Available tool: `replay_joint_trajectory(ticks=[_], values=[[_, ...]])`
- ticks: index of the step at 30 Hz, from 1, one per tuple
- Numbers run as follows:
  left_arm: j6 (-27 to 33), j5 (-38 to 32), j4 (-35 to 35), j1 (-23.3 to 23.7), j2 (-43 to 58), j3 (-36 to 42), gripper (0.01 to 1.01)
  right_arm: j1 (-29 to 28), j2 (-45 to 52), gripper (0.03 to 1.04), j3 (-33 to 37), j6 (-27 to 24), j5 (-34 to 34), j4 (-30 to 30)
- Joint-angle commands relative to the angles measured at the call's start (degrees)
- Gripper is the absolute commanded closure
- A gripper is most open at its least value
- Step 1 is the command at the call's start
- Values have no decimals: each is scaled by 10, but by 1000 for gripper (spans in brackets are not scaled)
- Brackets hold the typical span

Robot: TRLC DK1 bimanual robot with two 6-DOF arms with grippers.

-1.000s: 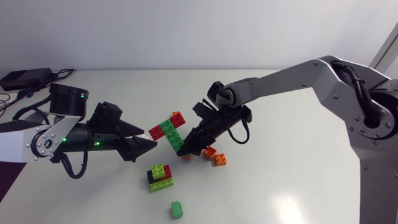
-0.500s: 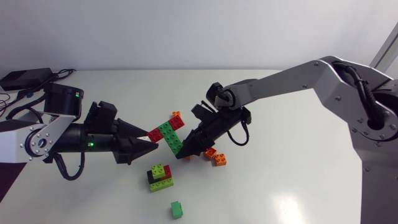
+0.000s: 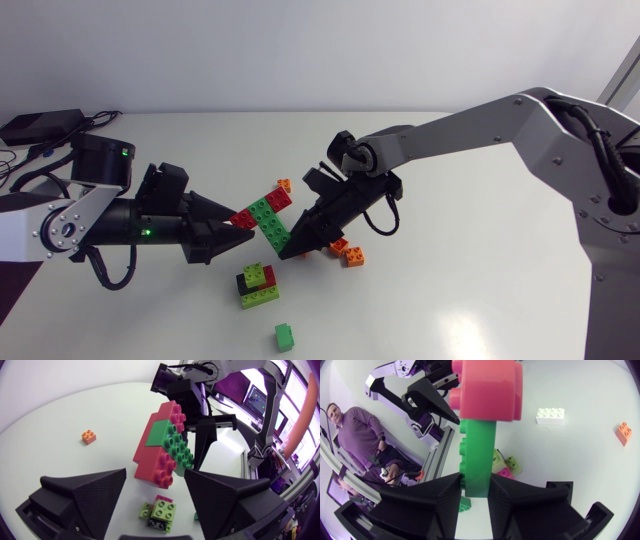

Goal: Disassemble duplo

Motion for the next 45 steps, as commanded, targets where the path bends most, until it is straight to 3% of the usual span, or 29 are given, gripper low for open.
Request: replay_joint_trajectory(ticks=[1,11,16,30,39,45], values=[[6,12,-7,-3,5,-3,361,8,-6,818,-15,-2,0,4],[10,18,-9,-4,1,-4,816,12,-5,818,-18,-2,5,9],[14,23,-9,-4,-5,-7,948,11,-5,818,-19,-2,11,14],[21,22,5,4,-26,-14,974,-6,-2,818,-17,15,28,35],[21,20,17,4,-37,-24,974,-28,-2,810,-37,135,93,165],[17,-103,58,-15,9,-21,972,-49,-10,808,-41,173,94,197]])
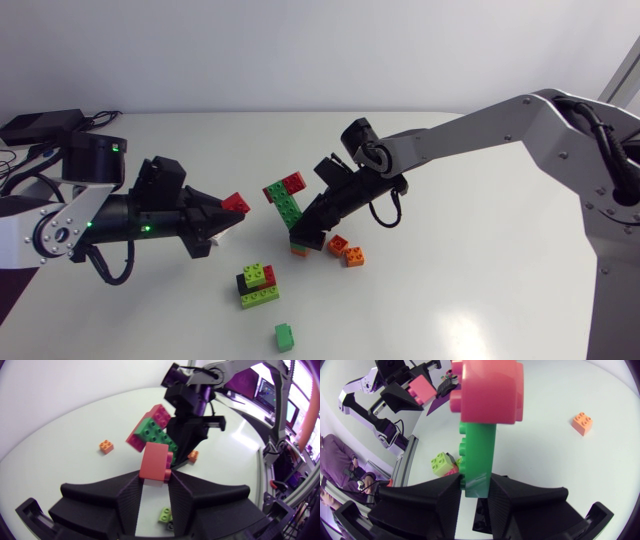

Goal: Disassemble duplo

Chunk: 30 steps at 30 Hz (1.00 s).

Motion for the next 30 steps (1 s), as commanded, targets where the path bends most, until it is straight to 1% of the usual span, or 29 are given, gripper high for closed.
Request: replay_joint_trajectory(ticks=[1,4,7,8,9,12,17,19,21,22,25,26,28,30], values=[[2,-69,17,-21,41,-10,972,-10,-10,808,-16,38,2,20],[2,-168,62,-48,76,-13,970,-16,-16,808,-21,53,6,35],[6,-231,80,-70,103,-15,969,-17,-19,808,-23,53,6,37],[9,-241,84,-75,111,-15,967,-17,-19,808,-23,53,6,38],[12,-246,84,-78,118,-14,954,-17,-20,808,-23,53,6,39],[20,-268,84,-91,141,-12,833,-15,-20,807,-26,53,11,41],[36,-297,84,-112,170,-11,821,-14,-26,807,-31,53,16,43],[43,-311,84,-116,184,-8,780,-14,-30,807,-32,53,16,44],[48,-336,84,-121,202,-5,777,-14,-32,807,-34,52,17,44],[48,-339,84,-121,208,-3,756,-14,-32,807,-35,52,17,44],[48,-350,84,-121,218,1,744,-14,-33,807,-35,52,17,44],[48,-352,83,-121,219,1,715,-14,-33,807,-35,51,18,44],[48,-353,83,-121,218,1,705,-14,-33,807,-36,51,18,46],[48,-356,83,-121,218,1,659,-13,-33,807,-36,49,20,46]])
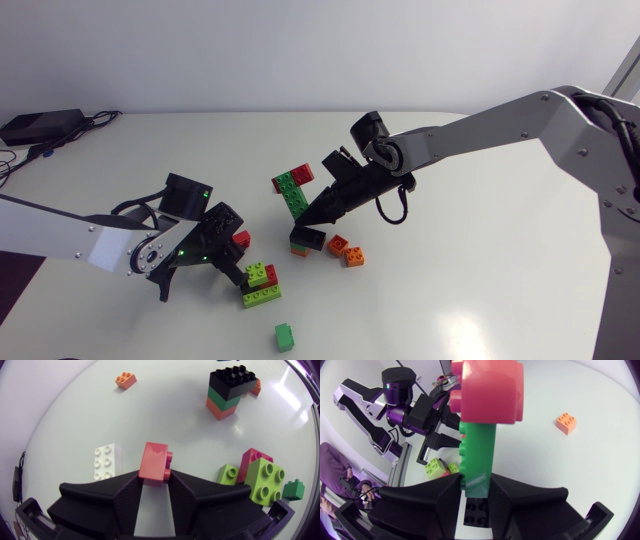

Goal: Disassemble duplo

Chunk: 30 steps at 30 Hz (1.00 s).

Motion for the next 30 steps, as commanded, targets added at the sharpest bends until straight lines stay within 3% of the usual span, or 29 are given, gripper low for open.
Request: replay_joint_trajectory(ticks=[1,8,17,24,27,30], values=[[12,-6,4,-4,12,2,659,3,-12,807,-17,9,6,6],[12,-8,4,-3,8,2,507,9,-15,807,-21,2,29,11],[5,-8,9,6,-30,-4,87,19,-31,807,-41,-3,73,33],[-30,0,75,20,-149,-51,69,37,-65,805,-72,-4,132,68],[-77,132,79,79,-234,-68,74,32,-82,805,-76,-1,138,69],[-86,162,81,88,-291,-88,107,36,-94,805,-86,1,164,79]])
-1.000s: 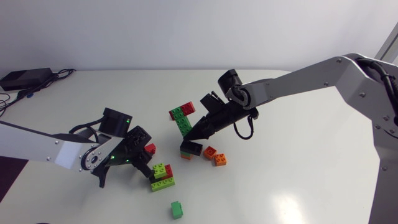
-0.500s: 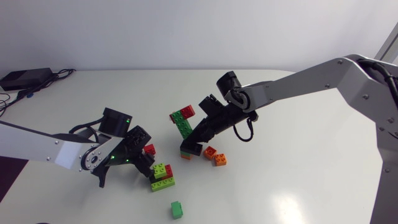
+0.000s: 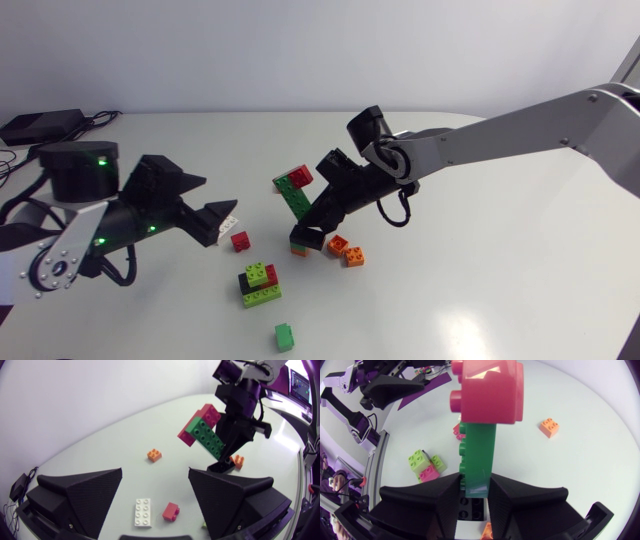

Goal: Disassemble duplo

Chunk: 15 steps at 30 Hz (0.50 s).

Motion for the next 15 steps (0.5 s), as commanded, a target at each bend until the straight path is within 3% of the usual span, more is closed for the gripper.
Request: replay_joint_trajectory(ticks=[1,3,7,15], values=[[-22,21,8,3,-41,-32,107,7,-20,805,-20,2,25,17],[-12,19,42,-13,-54,-52,121,19,-21,803,-26,3,58,25],[21,-74,81,-71,-67,-81,121,35,-22,792,-32,13,94,36],[55,-106,113,-115,-90,-112,120,57,-13,797,-27,17,141,27]])
